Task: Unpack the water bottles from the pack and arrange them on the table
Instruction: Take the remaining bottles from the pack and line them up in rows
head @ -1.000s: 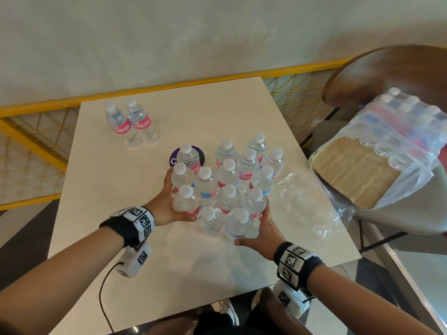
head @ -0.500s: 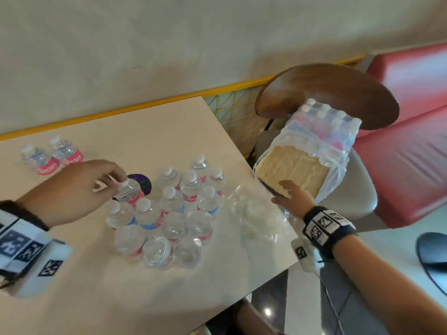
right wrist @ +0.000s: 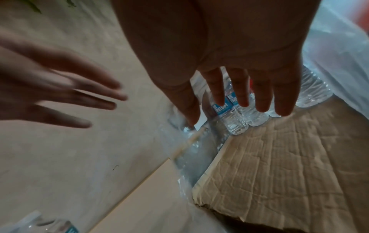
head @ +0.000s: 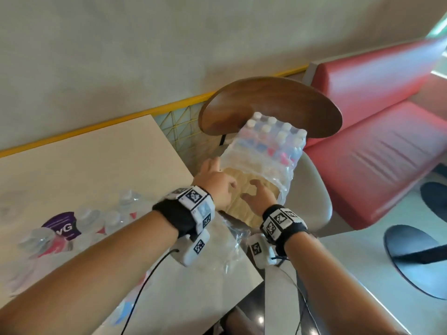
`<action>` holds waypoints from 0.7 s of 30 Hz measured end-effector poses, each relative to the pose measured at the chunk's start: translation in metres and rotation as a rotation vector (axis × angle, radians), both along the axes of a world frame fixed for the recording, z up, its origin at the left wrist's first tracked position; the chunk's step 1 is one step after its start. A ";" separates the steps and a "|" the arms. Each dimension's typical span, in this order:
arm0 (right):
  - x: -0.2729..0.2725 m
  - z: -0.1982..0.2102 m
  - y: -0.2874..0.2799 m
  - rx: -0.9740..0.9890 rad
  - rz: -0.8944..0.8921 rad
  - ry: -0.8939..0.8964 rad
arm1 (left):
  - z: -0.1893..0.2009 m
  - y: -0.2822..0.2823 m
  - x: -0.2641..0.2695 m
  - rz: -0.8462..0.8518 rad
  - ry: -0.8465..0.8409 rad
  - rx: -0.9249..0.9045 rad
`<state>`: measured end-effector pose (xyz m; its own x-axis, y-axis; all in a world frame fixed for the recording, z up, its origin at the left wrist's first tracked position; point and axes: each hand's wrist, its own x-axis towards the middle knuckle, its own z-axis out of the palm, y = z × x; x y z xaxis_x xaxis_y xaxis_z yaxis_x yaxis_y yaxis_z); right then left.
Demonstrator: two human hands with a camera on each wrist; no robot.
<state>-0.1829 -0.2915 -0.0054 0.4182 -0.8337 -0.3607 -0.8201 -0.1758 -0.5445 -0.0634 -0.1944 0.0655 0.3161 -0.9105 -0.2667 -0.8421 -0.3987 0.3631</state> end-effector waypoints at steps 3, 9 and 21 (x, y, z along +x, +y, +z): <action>-0.002 0.000 -0.013 -0.007 0.037 0.002 | -0.027 -0.042 0.012 0.088 0.010 0.074; -0.008 0.002 -0.032 0.031 0.037 0.032 | -0.051 -0.081 0.030 0.141 -0.041 -0.036; 0.022 -0.002 -0.044 0.069 0.052 0.023 | -0.030 -0.045 0.023 0.071 0.007 -0.178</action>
<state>-0.1604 -0.3353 -0.0079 0.4510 -0.7839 -0.4268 -0.8233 -0.1808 -0.5381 -0.0404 -0.2398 0.0359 0.3804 -0.9188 -0.1056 -0.8113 -0.3864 0.4387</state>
